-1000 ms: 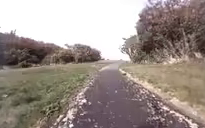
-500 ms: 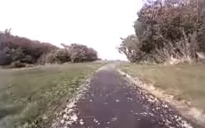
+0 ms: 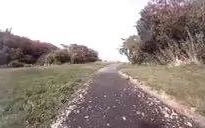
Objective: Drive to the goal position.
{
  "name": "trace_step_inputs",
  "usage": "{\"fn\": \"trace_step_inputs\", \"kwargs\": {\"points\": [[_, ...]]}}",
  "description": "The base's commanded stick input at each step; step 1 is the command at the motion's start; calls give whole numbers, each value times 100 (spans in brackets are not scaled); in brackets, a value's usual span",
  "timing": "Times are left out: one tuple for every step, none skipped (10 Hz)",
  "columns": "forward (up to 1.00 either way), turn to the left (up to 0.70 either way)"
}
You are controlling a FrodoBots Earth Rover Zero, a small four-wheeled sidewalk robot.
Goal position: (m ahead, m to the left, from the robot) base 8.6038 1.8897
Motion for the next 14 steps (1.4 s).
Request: {"fn": "trace_step_inputs", "kwargs": {"points": [[100,0],[100,-36],[100,-40],[100,-19],[100,-9],[100,0],[100,0],[100,0],[100,0],[100,0],[100,0],[100,0],[100,0],[100,0]]}}
